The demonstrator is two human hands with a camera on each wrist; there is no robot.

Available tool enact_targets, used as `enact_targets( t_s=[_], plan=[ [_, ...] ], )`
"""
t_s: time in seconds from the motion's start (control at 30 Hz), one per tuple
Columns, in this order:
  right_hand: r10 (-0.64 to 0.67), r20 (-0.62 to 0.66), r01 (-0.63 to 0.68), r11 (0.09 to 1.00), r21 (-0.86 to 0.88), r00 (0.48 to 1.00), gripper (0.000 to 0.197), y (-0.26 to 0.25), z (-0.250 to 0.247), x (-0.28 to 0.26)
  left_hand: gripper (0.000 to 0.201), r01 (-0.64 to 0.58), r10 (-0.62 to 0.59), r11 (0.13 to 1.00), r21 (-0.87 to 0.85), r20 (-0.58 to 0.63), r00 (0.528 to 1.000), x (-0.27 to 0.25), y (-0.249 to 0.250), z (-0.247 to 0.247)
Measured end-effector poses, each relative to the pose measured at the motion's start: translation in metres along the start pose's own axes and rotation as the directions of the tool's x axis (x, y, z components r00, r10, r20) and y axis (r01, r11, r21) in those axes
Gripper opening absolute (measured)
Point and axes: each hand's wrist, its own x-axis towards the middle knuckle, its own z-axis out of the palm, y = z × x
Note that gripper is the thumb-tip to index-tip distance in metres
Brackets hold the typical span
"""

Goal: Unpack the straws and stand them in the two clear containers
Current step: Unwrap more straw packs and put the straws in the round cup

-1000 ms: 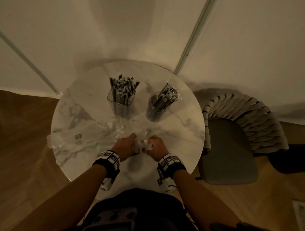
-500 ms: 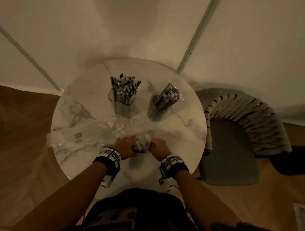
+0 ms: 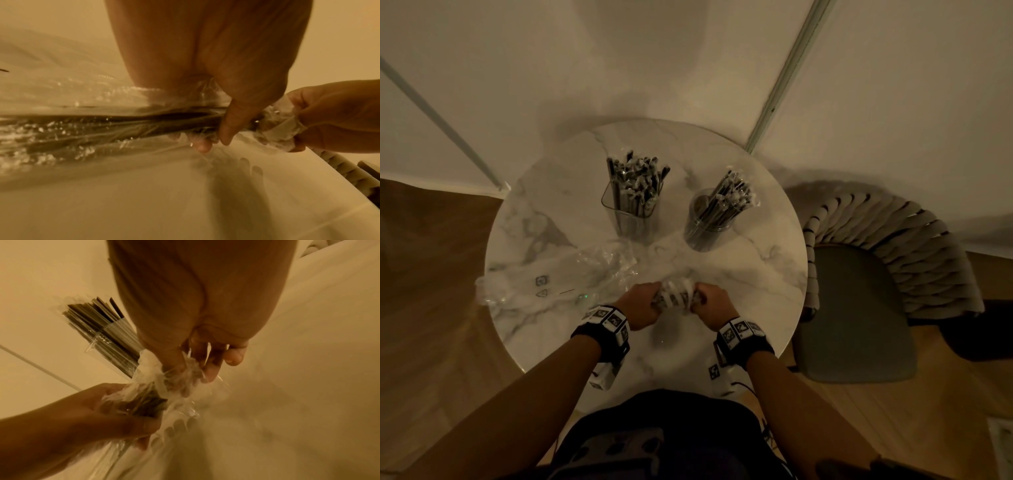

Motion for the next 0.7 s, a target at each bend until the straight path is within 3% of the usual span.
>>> enact_targets(
  t_s=[0.2,0.37,0.5,0.7],
  plan=[
    [0.001,-0.077,0.007,0.994,0.105,0.997,0.022,0.002,-0.003,-0.001,0.022,0.057,-0.058,0.998,0.025,0.059,0.997,0.001,-0.005,-0.002],
    [-0.048,-0.018,0.05,0.993,0.108,0.999,0.028,0.001,-0.005,-0.003,0.024,0.041,-0.042,0.999,0.017,0.052,0.998,0.003,-0.007,-0.003],
    [-0.088,-0.056,0.094,0.988,0.124,0.995,0.014,0.0,-0.005,-0.002,0.022,0.06,-0.063,0.997,0.039,0.063,0.996,0.004,-0.004,-0.003],
    [0.041,-0.097,-0.01,0.952,0.306,0.994,0.015,0.003,-0.012,0.0,0.03,0.07,-0.071,0.998,0.005,0.035,0.997,-0.002,-0.004,-0.005]
  ],
)
